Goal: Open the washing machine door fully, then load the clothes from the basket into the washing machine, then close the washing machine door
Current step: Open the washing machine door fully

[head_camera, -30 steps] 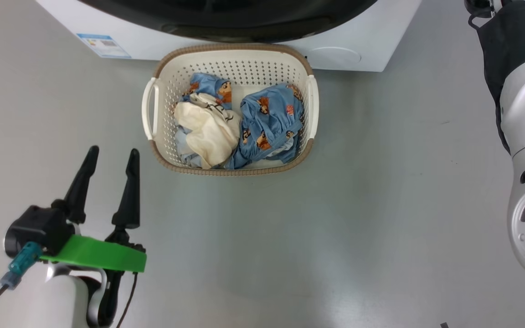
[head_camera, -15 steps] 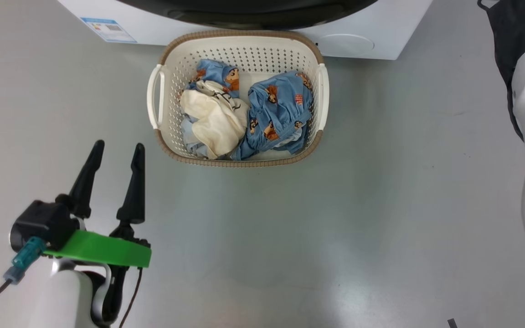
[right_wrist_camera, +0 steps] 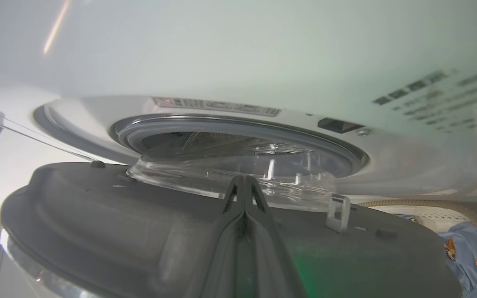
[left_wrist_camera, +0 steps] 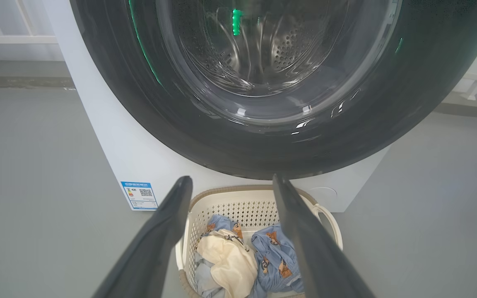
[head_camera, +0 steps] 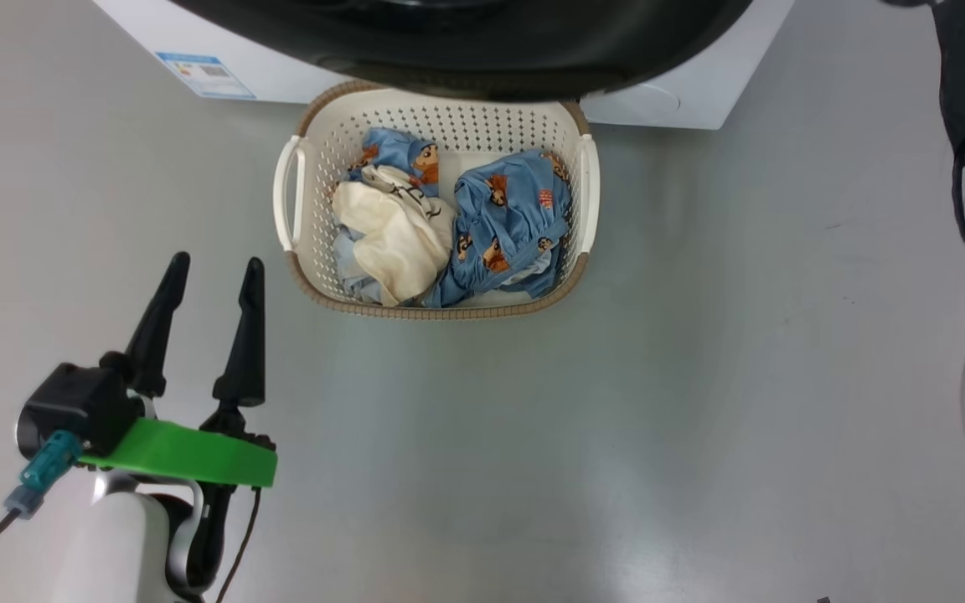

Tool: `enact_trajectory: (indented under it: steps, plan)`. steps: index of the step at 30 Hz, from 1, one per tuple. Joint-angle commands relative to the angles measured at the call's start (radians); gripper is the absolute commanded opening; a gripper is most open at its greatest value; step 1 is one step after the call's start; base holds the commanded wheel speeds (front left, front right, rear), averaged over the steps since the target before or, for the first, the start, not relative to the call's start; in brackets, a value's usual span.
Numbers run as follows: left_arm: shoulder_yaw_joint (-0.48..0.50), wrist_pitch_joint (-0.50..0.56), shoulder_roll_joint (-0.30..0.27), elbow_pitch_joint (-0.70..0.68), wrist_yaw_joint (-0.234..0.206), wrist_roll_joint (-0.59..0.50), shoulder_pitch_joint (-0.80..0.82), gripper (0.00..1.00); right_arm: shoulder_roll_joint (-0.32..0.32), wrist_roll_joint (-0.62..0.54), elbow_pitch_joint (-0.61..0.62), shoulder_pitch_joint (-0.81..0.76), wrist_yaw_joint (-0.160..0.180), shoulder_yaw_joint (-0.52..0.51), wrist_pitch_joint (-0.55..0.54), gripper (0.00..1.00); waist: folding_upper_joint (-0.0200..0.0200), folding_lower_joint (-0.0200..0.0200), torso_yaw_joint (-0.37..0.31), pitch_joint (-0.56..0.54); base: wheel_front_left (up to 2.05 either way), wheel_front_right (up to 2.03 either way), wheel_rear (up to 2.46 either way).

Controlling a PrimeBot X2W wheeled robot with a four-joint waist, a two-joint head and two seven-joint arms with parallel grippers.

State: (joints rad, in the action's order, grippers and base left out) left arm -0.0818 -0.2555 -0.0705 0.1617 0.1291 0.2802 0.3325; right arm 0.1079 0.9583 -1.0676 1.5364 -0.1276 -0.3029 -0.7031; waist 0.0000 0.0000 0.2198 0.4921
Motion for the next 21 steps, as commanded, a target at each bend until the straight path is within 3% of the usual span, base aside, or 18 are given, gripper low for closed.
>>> enact_trajectory:
  steps: [1,11,21]
  plan:
    - [0.039,-0.006,-0.029,-0.02,0.002,0.006,-0.001,1.0,-0.057,0.023,0.039,-0.019,-0.003,0.025,-0.055,0.0,0.0,0.0,-0.004,-0.007,0.0,0.0,0.0]
    - [0.044,-0.006,-0.033,-0.029,0.002,0.002,-0.014,1.0,-0.058,0.134,0.1,-0.113,-0.003,0.047,-0.277,0.0,0.0,0.0,-0.014,-0.042,0.0,0.0,0.0]
    - [0.047,-0.006,-0.041,-0.029,0.002,0.0,-0.037,1.0,-0.058,0.301,0.108,-0.172,-0.003,0.163,-0.458,0.0,0.0,0.0,-0.024,-0.084,0.0,0.0,0.0]
